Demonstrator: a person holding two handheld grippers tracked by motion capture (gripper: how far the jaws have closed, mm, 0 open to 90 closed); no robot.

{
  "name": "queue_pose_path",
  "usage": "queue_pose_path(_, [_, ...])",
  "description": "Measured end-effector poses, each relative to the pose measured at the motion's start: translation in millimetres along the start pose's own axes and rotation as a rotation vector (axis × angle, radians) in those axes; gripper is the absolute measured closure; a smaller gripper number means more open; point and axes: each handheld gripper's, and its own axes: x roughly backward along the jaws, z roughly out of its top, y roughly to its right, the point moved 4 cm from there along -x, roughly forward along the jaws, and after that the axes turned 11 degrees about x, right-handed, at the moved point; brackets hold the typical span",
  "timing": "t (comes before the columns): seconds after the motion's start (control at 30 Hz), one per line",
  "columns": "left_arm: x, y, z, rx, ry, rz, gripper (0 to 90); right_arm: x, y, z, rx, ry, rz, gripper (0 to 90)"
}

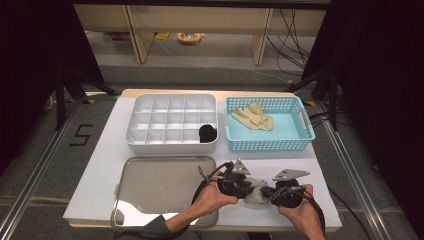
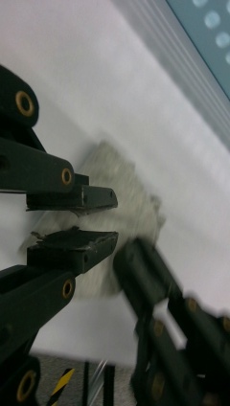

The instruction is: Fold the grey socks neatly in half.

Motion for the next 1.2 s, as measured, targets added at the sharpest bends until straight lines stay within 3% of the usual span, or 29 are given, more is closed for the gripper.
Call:
queue_pose_path(0.03, [-0.8,5.9,-7.1,-0.019,-0.027,-0.002,76.4,-0.5,0.0,0.1,-0.001,0.007,0.000,84.3])
queue_pose_path(0.13, [-5.1,2.3,-13.6,-0.046,-0.063,0.028,76.1,-1.9,-0.6,0.2,-0.003,0.020,0.001,84.3])
queue_pose_path(0.17, [-7.4,0.7,-15.9,-0.010,-0.043,0.019,75.9,-1.6,-1.2,0.4,-0.004,0.016,0.000,84.2])
queue_pose_path(0.27, [-2.1,0.4,-15.5,-0.012,-0.030,0.024,65.2,-1.4,0.1,0.6,0.018,0.017,-0.006,83.8])
queue_pose_path(0.33, [5.9,-2.5,-15.3,0.043,0.005,0.067,59.8,-2.0,0.4,-0.4,0.012,0.021,-0.011,83.7])
queue_pose_path(0.37, [6.9,-3.7,-15.7,0.059,0.012,0.069,58.3,-2.2,0.5,-0.6,0.014,0.023,-0.010,83.6])
queue_pose_path(0.47, [3.8,-5.3,-20.0,0.087,-0.018,0.066,53.1,-2.2,0.5,-0.5,0.013,0.023,-0.010,83.3])
queue_pose_path(0.57, [-3.4,-6.8,-23.5,0.081,-0.083,0.059,50.2,-0.7,-0.7,-0.2,-0.002,0.010,-0.002,83.1])
queue_pose_path(0.63, [-5.2,-5.0,-22.0,0.071,-0.079,0.065,50.9,-1.1,0.0,-0.7,0.013,0.014,-0.006,82.7])
queue_pose_path(0.77, [-6.2,-4.9,-22.0,0.068,-0.074,0.056,59.0,-1.4,-0.8,-0.5,-0.011,0.031,0.002,82.3])
queue_pose_path(0.8, [-9.0,-3.7,-22.2,0.141,-0.032,0.015,63.1,-0.5,-0.8,-0.5,-0.008,0.024,-0.004,82.1])
queue_pose_path(0.83, [-9.4,-3.7,-22.5,0.150,-0.028,-0.007,68.5,-0.3,-0.9,-0.4,-0.008,0.024,-0.002,81.8])
queue_pose_path(0.93, [-8.0,-1.3,-22.7,0.134,-0.025,-0.014,78.6,0.7,0.2,-0.4,0.012,0.023,-0.002,81.5])
queue_pose_path(1.0, [-3.3,1.1,-21.7,0.120,-0.026,-0.024,79.7,2.9,-0.4,0.9,-0.002,0.026,0.001,81.5])
queue_pose_path(1.03, [-1.8,0.7,-21.6,0.118,-0.027,-0.024,79.9,0.9,0.2,1.9,0.011,0.070,-0.016,81.4])
queue_pose_path(1.07, [0.1,0.0,-21.6,0.120,-0.027,-0.019,79.9,5.9,-0.5,2.4,0.010,0.036,-0.004,81.4])
queue_pose_path(1.13, [3.1,-2.3,-22.2,0.126,-0.023,-0.017,79.8,8.4,-3.0,5.6,0.018,0.066,0.016,81.6])
queue_pose_path(1.17, [4.8,-3.1,-22.6,0.131,-0.025,-0.016,79.8,10.2,-8.8,7.4,-0.021,0.067,0.021,81.6])
queue_pose_path(1.2, [4.8,-3.1,-22.6,0.131,-0.025,-0.016,79.7,10.2,-8.8,7.4,-0.021,0.067,0.021,81.6])
